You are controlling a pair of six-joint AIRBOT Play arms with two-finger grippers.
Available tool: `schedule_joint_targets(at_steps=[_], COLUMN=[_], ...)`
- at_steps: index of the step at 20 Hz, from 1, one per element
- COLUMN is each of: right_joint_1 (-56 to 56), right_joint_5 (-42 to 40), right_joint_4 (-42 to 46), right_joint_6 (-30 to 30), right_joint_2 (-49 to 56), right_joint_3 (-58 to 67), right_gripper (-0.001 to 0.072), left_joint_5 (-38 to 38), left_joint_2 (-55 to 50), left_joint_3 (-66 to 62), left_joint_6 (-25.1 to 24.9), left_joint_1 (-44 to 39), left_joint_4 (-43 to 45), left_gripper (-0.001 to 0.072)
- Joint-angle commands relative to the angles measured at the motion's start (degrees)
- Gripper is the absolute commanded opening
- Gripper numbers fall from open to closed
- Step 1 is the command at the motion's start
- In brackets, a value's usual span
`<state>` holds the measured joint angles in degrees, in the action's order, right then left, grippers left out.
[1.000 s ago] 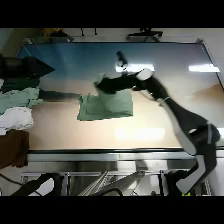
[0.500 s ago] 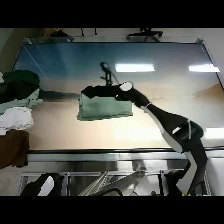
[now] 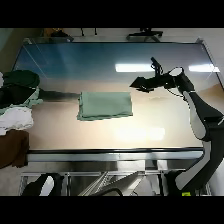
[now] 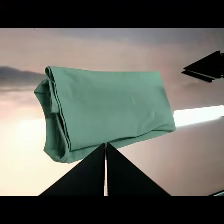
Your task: Fold the shirts.
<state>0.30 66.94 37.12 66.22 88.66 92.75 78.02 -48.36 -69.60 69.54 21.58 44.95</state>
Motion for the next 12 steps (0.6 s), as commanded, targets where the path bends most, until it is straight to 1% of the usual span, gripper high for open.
schedule_joint_targets(at_steps=[1, 5, 7, 8, 10, 11, 12], right_joint_1=[-2.08, 2.97, 5.42, 6.49, 7.56, 7.61, 7.48], right_joint_5=[4.5, 3.76, 3.58, 3.54, 3.96, 4.13, 4.07], right_joint_4=[4.26, 3.93, 1.27, -0.61, -4.59, -6.27, -6.51], right_joint_6=[2.75, 2.78, 2.05, 0.72, -1.33, -1.79, -1.97], right_joint_2=[3.56, 8.52, 9.86, 9.88, 9.44, 8.87, 7.93], right_joint_3=[-1.51, -1.49, -1.49, -1.42, -0.76, -0.24, 0.44], right_gripper=[0.0696, 0.0696, 0.0695, 0.0664, 0.0292, 0.0171, 0.0022], left_joint_5=[0.04, 0.07, 0.07, 0.07, 0.07, 0.07, 0.07], left_joint_2=[0.24, 0.24, 0.24, 0.24, 0.24, 0.24, 0.24], left_joint_3=[0.04, 0.07, 0.07, 0.04, 0.07, 0.07, 0.07], left_joint_6=[-0.09, -0.07, -0.09, -0.09, -0.09, -0.09, -0.11], left_joint_1=[0.07, 0.07, 0.07, 0.07, 0.07, 0.07, 0.07], left_joint_4=[0.0, 0.0, 0.02, 0.0, 0.02, 0.02, 0.02], left_gripper=[0.0012, 0.0012, 0.0013, 0.0012, 0.0012, 0.0012, 0.0012])
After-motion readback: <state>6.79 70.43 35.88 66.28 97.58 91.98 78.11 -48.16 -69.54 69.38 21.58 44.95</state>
